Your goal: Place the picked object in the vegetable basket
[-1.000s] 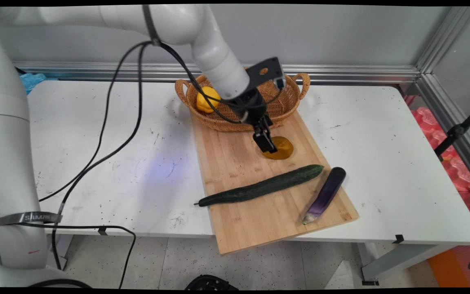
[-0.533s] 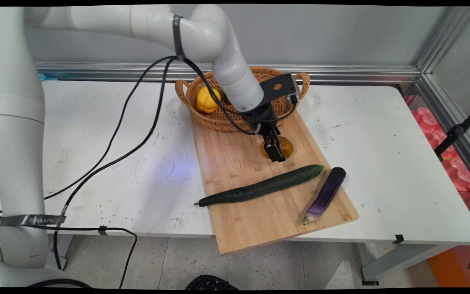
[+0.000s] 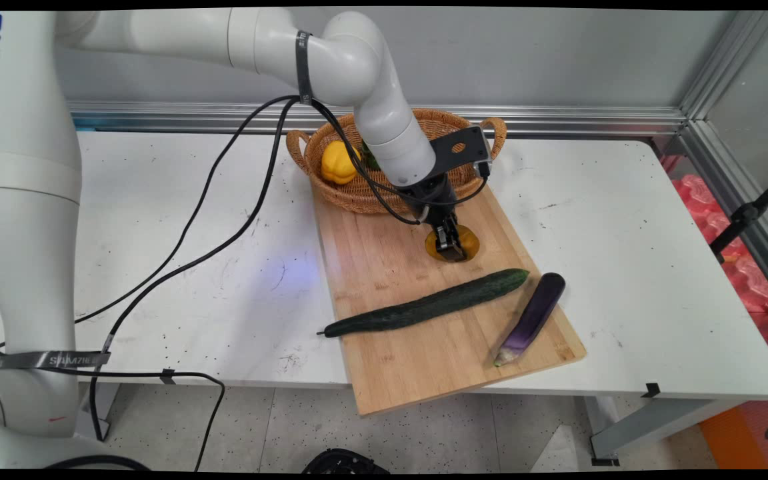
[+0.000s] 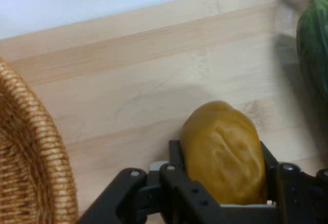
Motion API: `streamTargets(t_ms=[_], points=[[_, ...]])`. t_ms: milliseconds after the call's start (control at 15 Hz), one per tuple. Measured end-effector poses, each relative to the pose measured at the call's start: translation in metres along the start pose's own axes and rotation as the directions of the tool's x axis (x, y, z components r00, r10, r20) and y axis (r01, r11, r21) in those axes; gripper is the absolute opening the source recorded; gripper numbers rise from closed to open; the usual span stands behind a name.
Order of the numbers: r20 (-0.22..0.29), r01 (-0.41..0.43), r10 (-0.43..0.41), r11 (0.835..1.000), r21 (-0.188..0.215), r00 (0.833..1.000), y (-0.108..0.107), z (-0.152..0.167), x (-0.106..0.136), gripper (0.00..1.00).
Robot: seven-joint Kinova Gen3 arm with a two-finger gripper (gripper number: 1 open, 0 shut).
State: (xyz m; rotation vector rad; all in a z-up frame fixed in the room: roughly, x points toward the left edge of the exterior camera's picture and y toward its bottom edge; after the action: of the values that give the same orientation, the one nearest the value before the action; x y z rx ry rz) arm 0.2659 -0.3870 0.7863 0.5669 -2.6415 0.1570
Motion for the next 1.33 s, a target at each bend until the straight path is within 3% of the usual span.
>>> streamTargets(t_ms=[400, 733, 1067, 1333], points=[[-0.023, -0.023, 0.023, 1.0, -0.008, 0.999, 0.003, -0.033, 0.004, 0.0], [-0.074, 0.001, 0.0, 1.0, 0.007, 0.997, 0.004, -0.094, 0.007, 0.0], [-0.115, 0.073, -0.066, 0.996, 0.052, 0.991, -0.007, -0.144, 0.004, 0.0], [-0.151, 0.153, -0.134, 0.981, 0.121, 0.979, -0.036, -0.182, -0.004, 0.0]])
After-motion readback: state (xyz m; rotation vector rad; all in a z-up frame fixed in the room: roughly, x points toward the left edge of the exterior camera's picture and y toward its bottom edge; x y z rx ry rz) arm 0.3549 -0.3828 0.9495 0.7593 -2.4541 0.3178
